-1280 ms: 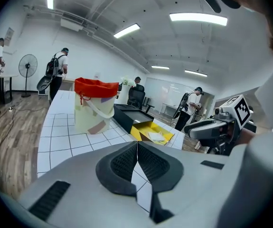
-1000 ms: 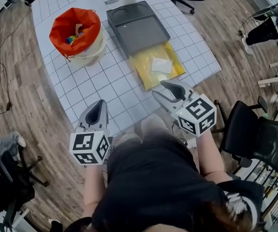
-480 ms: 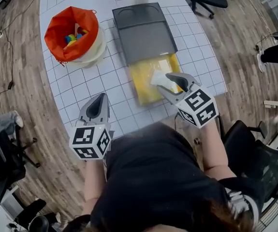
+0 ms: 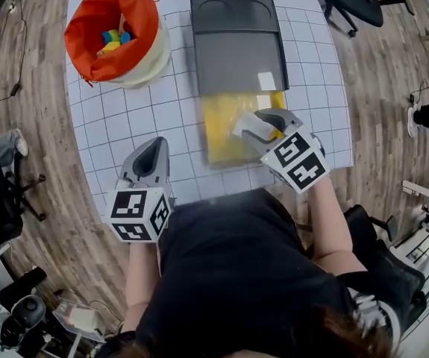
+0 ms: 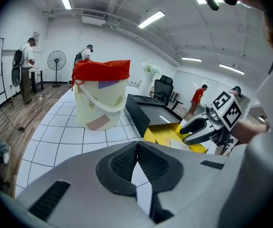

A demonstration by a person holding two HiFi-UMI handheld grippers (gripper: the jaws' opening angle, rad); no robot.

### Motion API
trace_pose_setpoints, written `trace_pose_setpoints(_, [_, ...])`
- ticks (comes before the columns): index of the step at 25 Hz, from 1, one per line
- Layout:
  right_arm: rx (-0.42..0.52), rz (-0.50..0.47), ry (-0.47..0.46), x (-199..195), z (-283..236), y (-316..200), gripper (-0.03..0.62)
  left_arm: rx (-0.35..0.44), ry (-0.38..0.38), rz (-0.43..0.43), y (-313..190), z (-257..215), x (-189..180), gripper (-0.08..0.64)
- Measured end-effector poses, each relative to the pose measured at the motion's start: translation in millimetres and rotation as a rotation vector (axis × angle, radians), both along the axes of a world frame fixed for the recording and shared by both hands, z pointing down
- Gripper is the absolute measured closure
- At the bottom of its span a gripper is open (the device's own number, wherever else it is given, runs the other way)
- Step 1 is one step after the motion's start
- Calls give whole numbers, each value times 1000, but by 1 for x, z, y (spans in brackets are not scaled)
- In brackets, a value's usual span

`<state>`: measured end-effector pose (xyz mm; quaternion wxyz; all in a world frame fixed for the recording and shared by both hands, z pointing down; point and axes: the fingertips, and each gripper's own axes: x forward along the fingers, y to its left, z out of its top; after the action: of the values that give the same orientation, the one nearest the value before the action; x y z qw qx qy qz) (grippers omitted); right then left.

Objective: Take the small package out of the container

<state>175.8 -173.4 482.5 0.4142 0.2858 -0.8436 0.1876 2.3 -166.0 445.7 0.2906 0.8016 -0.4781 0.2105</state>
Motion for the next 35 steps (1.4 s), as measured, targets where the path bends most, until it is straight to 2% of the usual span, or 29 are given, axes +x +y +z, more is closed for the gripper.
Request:
trace_pose_setpoints(10, [-81,-101,142,-6,36,-9,388,-29,-47,-69,2,14,-2,534])
trace_pose_setpoints(18, [-121,-138,241,-9,54,-10,388,-60,-37,-93,11,26,-7,534])
trace_pose_setpoints(28, [-152,-179,276,-12,57,-8,399,-47,-34,-87,11,23,-9,534])
trace_pose_setpoints(30, [-138,-185,294,-12,57,-8,415,-39,-32,-85,11,21,-9,534])
trace_pose_setpoints(31, [-128,-187,306,-11,57,-8,473,-35,-31,-83,12,19,-10,534])
trace_pose_setpoints(35, [-106,-189,337,-11,57,-7,502,-23,-29,-78,13,17,-15,534])
